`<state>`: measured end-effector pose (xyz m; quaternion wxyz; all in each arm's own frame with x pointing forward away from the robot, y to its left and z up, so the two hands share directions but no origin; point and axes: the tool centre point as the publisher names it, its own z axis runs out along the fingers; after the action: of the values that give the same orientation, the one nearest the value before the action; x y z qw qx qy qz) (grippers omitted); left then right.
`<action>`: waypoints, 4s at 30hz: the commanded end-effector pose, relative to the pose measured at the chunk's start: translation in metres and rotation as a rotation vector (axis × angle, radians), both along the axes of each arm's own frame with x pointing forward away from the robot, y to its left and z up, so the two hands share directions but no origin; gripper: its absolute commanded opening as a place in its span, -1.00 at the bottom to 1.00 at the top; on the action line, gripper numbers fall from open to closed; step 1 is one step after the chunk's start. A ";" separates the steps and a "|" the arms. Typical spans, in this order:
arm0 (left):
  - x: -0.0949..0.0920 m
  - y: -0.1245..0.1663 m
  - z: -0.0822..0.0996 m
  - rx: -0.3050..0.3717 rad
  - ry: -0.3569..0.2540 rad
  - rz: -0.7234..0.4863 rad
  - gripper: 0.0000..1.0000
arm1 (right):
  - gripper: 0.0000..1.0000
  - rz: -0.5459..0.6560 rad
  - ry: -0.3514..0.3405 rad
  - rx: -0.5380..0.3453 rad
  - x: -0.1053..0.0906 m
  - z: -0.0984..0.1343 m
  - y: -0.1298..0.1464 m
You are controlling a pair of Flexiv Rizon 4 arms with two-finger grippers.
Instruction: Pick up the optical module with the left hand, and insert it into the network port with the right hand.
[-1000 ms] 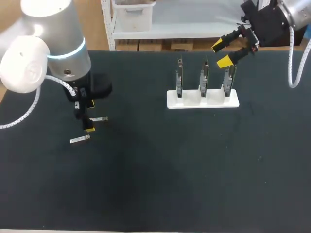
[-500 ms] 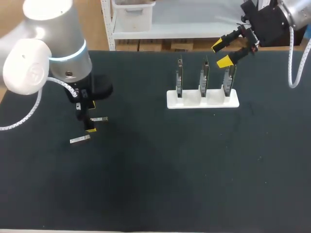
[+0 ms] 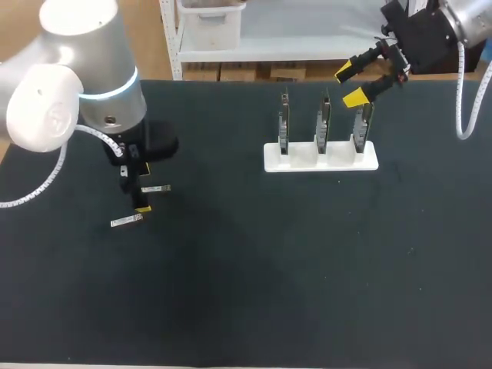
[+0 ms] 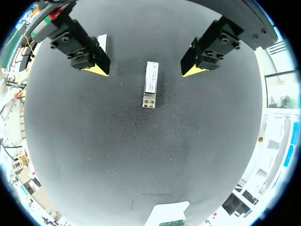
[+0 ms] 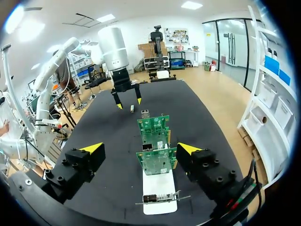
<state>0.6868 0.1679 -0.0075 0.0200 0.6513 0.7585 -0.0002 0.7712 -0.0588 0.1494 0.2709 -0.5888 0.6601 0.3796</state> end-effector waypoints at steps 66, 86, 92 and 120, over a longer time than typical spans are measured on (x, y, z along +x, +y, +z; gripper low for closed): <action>0.012 -0.001 -0.004 0.021 0.007 -0.050 1.00 | 1.00 -0.001 -0.002 0.000 -0.001 0.000 0.000; 0.004 0.003 -0.011 0.034 0.022 -0.042 -1.00 | 1.00 -0.001 -0.002 0.000 -0.001 0.000 0.000; 0.004 0.001 -0.012 0.027 0.026 -0.044 -1.00 | 1.00 -0.001 -0.002 0.000 -0.001 0.000 0.000; 0.067 -0.051 0.066 -0.476 -0.172 0.259 -1.00 | 1.00 -0.001 -0.002 0.000 -0.001 0.000 0.000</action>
<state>0.7518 0.1160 0.0495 0.1849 0.5389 0.8165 -0.0933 0.7712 -0.0588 0.1494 0.2709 -0.5888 0.6601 0.3796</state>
